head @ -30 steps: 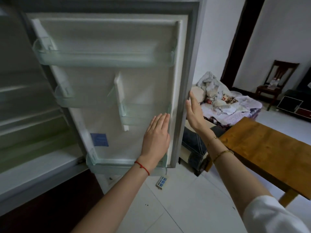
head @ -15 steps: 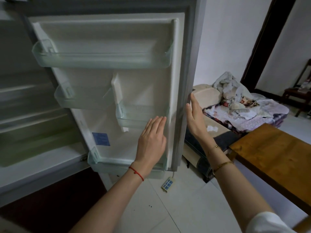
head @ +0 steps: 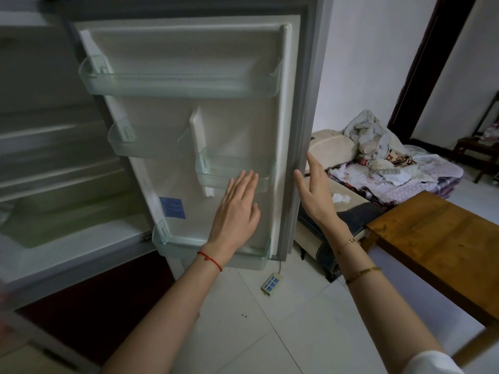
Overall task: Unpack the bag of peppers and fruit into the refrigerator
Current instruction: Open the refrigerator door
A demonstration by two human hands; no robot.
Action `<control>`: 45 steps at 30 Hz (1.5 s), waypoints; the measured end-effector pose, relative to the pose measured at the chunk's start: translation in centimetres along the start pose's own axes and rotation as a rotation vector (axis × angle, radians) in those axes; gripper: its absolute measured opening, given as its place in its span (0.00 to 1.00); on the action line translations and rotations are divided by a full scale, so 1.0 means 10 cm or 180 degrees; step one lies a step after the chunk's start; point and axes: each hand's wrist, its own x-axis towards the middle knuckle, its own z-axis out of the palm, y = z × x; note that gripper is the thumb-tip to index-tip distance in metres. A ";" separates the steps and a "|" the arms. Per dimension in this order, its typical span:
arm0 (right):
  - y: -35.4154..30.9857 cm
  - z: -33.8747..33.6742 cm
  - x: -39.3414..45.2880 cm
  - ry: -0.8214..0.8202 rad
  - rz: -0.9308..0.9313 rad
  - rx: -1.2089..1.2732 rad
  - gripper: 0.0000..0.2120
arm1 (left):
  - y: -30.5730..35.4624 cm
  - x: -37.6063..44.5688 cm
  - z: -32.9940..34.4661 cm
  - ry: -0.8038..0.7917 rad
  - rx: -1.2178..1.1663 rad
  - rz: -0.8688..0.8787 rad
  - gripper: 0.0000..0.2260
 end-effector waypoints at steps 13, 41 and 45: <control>-0.70 0.28 -0.95 -0.0475 -0.0324 -0.0244 0.27 | -0.60 -1.18 -0.85 -0.0028 -0.0456 -0.0856 0.24; -1.66 1.46 -1.92 -0.1970 -0.0988 0.0338 0.24 | -0.80 -3.38 -1.92 0.0414 0.0314 -0.2880 0.22; -1.89 1.83 -1.99 -0.2308 -0.1102 0.0506 0.24 | -0.87 -3.60 -2.05 0.0727 0.0412 -0.3186 0.22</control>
